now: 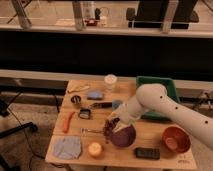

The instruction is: Place grapes in purple bowl

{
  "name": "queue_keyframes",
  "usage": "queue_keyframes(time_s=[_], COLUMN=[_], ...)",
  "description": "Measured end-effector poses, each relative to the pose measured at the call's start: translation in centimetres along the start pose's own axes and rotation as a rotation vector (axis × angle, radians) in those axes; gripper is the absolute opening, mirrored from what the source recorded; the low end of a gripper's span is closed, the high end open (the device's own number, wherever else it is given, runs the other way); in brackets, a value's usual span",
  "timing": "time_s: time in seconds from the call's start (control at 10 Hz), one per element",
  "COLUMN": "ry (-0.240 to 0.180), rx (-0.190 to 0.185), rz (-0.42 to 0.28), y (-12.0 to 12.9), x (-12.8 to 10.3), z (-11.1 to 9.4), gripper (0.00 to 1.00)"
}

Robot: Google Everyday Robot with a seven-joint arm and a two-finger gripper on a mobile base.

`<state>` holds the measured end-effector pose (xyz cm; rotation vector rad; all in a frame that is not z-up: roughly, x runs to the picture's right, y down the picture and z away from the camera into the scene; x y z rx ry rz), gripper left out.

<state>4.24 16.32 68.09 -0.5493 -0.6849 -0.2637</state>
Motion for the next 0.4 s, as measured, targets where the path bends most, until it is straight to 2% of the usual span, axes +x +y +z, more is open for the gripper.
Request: queue_keyframes(time_s=[0.4], ry=[0.024], rx=[0.006], rz=[0.037], y=[-0.03], x=[1.04], z=[0.07], gripper=[0.78])
